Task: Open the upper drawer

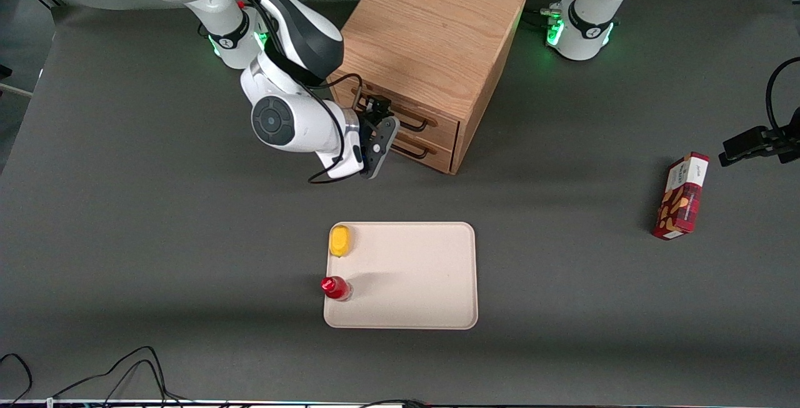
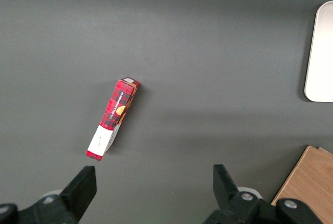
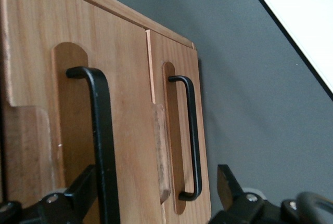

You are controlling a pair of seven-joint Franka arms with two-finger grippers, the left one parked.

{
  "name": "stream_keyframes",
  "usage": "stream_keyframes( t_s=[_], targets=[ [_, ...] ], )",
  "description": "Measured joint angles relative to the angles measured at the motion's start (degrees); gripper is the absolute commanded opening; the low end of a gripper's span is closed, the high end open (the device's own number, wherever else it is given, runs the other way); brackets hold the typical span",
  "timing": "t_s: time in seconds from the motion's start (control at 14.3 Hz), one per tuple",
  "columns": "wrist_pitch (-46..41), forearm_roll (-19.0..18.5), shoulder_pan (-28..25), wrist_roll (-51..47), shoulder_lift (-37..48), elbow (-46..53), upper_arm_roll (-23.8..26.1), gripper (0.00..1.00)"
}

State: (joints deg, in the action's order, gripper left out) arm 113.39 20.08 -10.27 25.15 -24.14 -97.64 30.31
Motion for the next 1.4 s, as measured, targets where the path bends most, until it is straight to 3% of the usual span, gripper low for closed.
stream_keyframes(
  t_s=[0.56, 1.05, 1.4],
  targets=[
    [1.6, -0.8, 0.8, 0.0, -1.4, 1.1, -0.8, 1.0],
    [-6.3, -2.3, 2.1, 0.1, -8.8, 15.1, -6.4, 1.0],
    [-8.8, -3.7, 2.1, 0.1, -12.3, 20.8, -7.6, 1.0]
  ],
)
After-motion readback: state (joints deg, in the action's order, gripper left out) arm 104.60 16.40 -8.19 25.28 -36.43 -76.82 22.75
